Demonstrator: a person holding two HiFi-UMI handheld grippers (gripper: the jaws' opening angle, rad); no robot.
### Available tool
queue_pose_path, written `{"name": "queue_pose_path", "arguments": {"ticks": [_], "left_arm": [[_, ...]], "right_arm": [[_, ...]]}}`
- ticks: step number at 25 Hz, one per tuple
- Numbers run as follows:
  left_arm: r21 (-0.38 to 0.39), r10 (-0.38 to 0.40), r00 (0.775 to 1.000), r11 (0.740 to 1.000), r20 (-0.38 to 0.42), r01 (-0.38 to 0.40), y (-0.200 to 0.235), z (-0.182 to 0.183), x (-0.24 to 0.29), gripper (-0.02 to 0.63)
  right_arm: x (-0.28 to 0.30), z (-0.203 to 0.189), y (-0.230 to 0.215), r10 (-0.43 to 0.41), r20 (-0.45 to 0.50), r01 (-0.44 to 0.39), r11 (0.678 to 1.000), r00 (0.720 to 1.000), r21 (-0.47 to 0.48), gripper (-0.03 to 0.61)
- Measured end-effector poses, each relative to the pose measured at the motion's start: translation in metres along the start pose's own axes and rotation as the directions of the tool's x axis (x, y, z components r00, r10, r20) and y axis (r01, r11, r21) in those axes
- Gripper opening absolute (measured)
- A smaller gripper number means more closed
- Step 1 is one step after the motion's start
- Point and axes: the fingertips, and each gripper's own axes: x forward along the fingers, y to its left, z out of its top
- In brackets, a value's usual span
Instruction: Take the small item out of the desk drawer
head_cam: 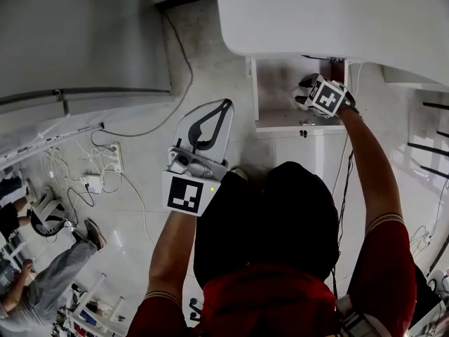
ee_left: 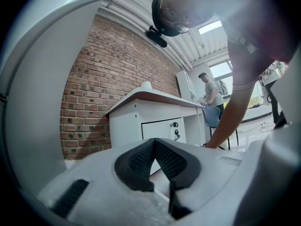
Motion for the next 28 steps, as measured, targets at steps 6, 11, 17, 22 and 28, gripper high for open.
{"name": "queue_pose_path", "arguments": {"ticks": [6,11,17,22,28], "left_arm": [[-0.006,-0.003,1.000,1.000,-0.019,0.003,0.001,-0.007,0.001,0.003],[-0.009,-0.003,0.999,1.000,-0.039,0.003,0.003,-0.008,-0.004,0.003],[-0.015,0.009,0.999,1.000,-0.050,-0.010,0.005,-0.010,-0.006,0.003],[-0.038,0.003,0.997,0.999,-0.073,-0.006,0.001,-0.011,-0.005,0.003],[-0.074,-0.009,0.995,0.997,-0.104,0.002,-0.005,0.012,-0.004,0.003]], "right_arm": [[0.014,-0.011,0.001,0.018,-0.032,-0.017,0.999,0.999,0.037,0.209],[0.021,-0.014,0.003,0.014,-0.060,-0.012,0.999,0.998,0.043,0.209],[0.017,-0.014,-0.008,-0.063,-0.078,0.059,0.997,0.995,-0.053,0.147],[0.006,-0.007,-0.010,-0.096,-0.046,0.093,0.993,0.994,-0.067,0.144],[-0.044,0.019,-0.007,-0.167,0.059,0.172,0.982,0.984,-0.080,0.143]]}}
